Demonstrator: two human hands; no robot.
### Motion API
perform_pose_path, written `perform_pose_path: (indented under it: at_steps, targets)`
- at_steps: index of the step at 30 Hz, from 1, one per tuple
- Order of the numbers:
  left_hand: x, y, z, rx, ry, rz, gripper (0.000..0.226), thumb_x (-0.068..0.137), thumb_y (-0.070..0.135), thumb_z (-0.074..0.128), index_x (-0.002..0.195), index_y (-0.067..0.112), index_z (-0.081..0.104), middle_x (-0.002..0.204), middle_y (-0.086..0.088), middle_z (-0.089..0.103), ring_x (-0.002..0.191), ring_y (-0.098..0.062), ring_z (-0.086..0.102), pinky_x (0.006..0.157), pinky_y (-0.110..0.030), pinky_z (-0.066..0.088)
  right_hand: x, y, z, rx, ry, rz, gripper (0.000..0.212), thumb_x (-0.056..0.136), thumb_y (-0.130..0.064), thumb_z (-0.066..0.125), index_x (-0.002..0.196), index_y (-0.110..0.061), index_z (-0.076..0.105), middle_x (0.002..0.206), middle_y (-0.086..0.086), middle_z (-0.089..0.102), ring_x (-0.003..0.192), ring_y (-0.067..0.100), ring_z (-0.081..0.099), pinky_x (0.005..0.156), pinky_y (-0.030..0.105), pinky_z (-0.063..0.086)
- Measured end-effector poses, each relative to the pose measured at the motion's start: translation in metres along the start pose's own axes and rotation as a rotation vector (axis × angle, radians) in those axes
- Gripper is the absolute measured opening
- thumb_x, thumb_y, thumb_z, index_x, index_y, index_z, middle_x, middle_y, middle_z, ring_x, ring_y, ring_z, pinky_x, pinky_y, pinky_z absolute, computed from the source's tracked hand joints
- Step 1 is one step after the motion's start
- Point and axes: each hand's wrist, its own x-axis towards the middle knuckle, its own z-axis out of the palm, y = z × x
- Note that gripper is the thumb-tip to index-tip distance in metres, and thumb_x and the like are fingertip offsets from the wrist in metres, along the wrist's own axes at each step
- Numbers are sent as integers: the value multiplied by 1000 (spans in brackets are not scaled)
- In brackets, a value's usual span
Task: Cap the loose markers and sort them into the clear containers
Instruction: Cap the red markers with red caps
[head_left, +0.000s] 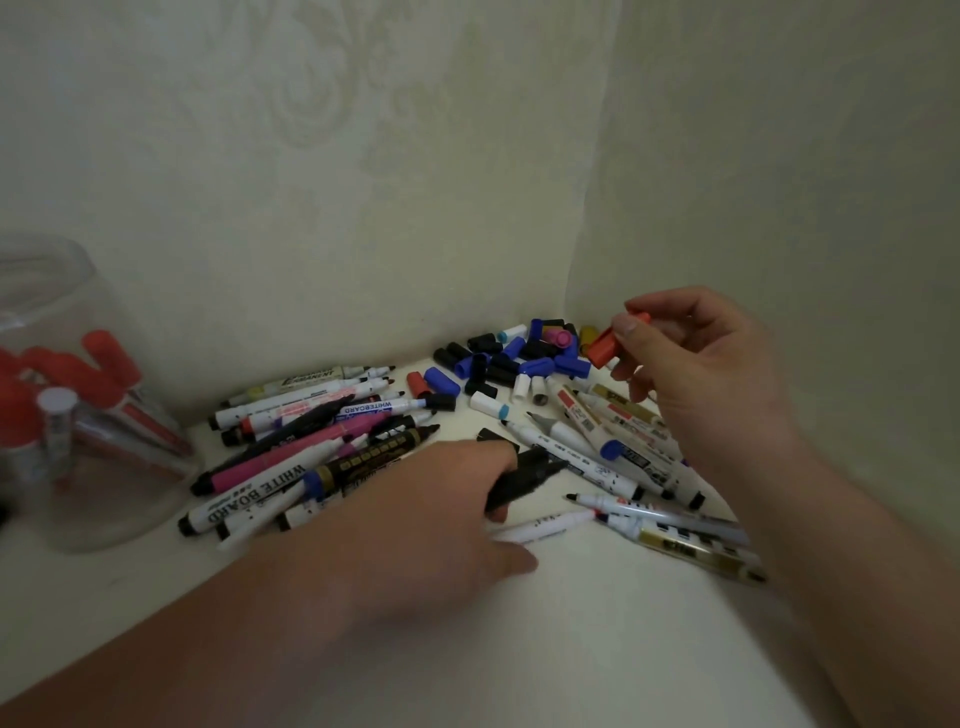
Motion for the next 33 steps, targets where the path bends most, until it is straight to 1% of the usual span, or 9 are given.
perform_pose_path:
  at_steps: [6, 10, 13, 15, 19, 22, 25, 28, 33]
  targets:
    - [1, -8, -4, -54, 0, 53, 19, 88, 40, 67, 96, 42, 50, 90, 13, 60, 78, -3, 57, 63, -14, 43, 8, -1, -9, 37, 117, -6, 8, 93, -10, 66, 100, -11, 64, 74, 3, 75, 62, 17, 66, 50, 28, 51]
    - [4, -11, -3, -313, 114, 47, 21, 85, 28, 70, 95, 42, 58, 79, 12, 58, 65, 7, 52, 53, -9, 41, 15, 3, -12, 105, 171, 37, 8, 95, -9, 65, 97, -16, 62, 74, 2, 75, 64, 18, 67, 53, 29, 50]
    - [8, -13, 2, -515, 172, 23, 21, 86, 19, 68, 93, 38, 62, 70, 15, 60, 59, 4, 53, 53, -12, 43, 16, 4, -12, 134, 143, 80, 9, 94, -7, 64, 97, -14, 60, 75, 4, 75, 68, 21, 71, 57, 30, 54]
    - [9, -14, 4, -708, 141, -5, 20, 91, 12, 64, 98, 31, 63, 65, 10, 61, 50, -1, 51, 50, -19, 44, 14, 2, -12, 150, 54, 83, 10, 93, -3, 64, 97, -9, 59, 80, 10, 76, 73, 27, 74, 63, 33, 58]
    - [9, -21, -3, -1065, 127, -44, 16, 91, 8, 63, 103, 17, 60, 73, -13, 65, 60, -27, 58, 57, -37, 46, 2, -6, -10, -98, -294, 55, 13, 86, -1, 72, 95, -3, 62, 81, 11, 76, 69, 24, 72, 63, 28, 58]
    - [5, -25, -18, -1256, 221, -74, 25, 87, -1, 64, 109, 12, 61, 82, -17, 67, 64, -32, 64, 61, -40, 49, -8, -5, 0, -412, -572, -46, 13, 81, -11, 81, 85, -20, 72, 76, 0, 75, 68, 18, 69, 66, 29, 57]
    - [-3, -29, -21, -1264, 228, -81, 31, 94, -1, 60, 121, 13, 59, 86, -14, 73, 73, -31, 70, 69, -42, 55, -14, -1, 8, -626, -781, -83, 14, 82, -19, 79, 86, -31, 72, 76, -10, 73, 67, 6, 64, 70, 31, 57]
    - [-16, -30, -5, -1225, 242, -101, 35, 92, 6, 62, 124, 17, 60, 91, -12, 76, 82, -31, 74, 69, -38, 57, -18, -2, 12, -763, -857, -118, 15, 83, -29, 78, 92, -35, 69, 82, -15, 71, 75, 3, 64, 75, 32, 57]
    - [-29, -39, 13, -1259, 332, -102, 41, 77, 11, 68, 117, 9, 65, 100, -12, 77, 95, -29, 75, 73, -37, 57, -21, -8, 11, -808, -849, -150, 25, 80, -34, 80, 100, -39, 66, 89, -21, 64, 83, -4, 59, 71, 15, 50]
